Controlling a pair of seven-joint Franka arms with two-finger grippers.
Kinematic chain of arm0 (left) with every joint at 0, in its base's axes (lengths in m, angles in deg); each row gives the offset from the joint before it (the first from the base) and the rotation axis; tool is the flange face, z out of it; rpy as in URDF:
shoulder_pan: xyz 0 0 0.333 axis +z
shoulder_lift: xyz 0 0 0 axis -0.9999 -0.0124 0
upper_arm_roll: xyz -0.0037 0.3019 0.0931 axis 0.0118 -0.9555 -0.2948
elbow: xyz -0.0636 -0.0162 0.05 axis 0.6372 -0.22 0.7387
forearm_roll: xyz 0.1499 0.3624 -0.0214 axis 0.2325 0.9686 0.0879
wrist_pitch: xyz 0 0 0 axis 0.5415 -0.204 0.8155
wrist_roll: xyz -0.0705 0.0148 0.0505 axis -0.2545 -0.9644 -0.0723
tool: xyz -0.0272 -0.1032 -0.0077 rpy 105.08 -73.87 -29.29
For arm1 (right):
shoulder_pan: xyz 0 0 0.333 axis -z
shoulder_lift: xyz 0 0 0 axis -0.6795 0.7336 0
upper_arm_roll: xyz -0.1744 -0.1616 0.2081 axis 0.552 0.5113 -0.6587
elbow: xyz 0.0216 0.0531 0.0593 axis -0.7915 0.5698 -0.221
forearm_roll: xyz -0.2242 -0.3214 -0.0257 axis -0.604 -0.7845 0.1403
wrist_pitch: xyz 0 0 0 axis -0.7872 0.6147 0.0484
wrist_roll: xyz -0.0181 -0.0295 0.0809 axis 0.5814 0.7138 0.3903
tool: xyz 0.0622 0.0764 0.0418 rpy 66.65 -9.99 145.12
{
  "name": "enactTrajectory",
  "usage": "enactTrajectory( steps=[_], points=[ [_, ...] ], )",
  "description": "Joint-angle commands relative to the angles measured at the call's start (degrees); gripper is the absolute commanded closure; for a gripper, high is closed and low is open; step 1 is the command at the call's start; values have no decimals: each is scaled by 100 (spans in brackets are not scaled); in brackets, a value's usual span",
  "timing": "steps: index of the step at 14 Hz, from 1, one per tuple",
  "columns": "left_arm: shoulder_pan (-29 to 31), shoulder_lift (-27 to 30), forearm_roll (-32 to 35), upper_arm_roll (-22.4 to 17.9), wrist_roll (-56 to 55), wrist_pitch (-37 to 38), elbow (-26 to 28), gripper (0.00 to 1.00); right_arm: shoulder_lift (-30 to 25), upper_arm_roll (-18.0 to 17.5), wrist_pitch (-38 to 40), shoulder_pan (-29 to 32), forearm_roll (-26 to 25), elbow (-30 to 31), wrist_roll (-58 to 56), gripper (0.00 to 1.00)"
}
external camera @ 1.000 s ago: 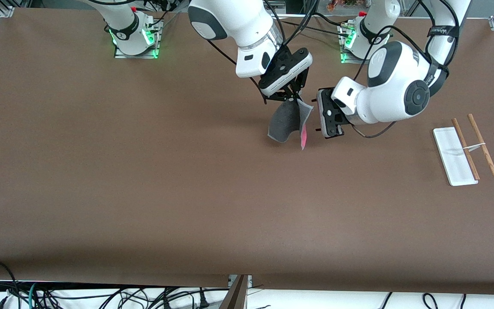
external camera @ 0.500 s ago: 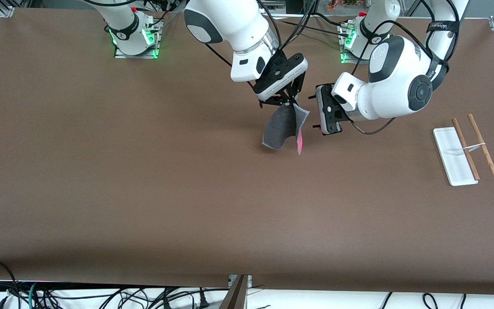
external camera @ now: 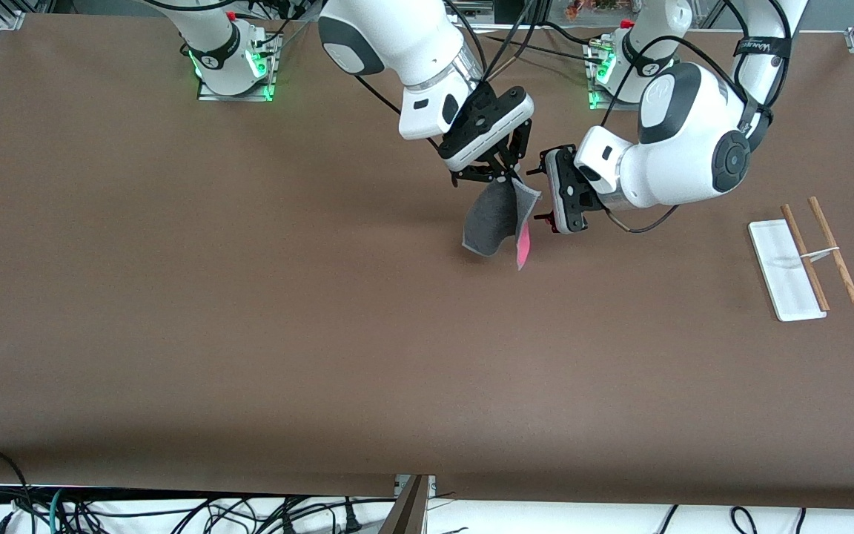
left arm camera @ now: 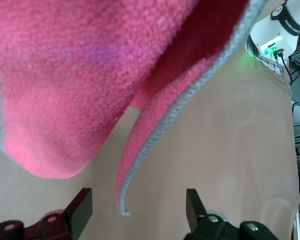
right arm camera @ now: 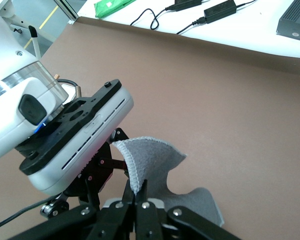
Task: Pass towel and hang on rack
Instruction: 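Close the left gripper on the towel's hanging edge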
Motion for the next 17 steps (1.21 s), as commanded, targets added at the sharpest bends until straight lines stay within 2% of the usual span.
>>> enactTrajectory(
  steps=[1,3,5,6,7,10,12,17],
  points=[
    [3,28,-164,-4,7,-114,6,16,24,-37,-69,6,-52,-55,-65,100],
    [3,37,-164,-4,34,-105,-2,17,24,-37,-69,6,-52,-55,-57,100],
    [12,55,-172,-4,43,-105,-11,23,24,-37,-69,6,-52,-55,-65,100],
    [12,55,-181,-4,43,-105,-11,31,24,-37,-69,-3,-52,-55,-65,100],
    [12,55,-251,-4,43,-105,-11,34,24,-37,-69,-3,-52,-55,-65,100],
    [12,55,-322,-4,78,-105,-11,69,24,-37,-69,6,-52,-55,-65,100],
    [12,64,-296,-13,95,-105,-11,100,24,-37,-69,-3,-52,-55,-65,100],
    [30,81,-225,-13,122,-105,-37,100,24,-37,-69,-3,-52,-55,-65,100]
  ],
)
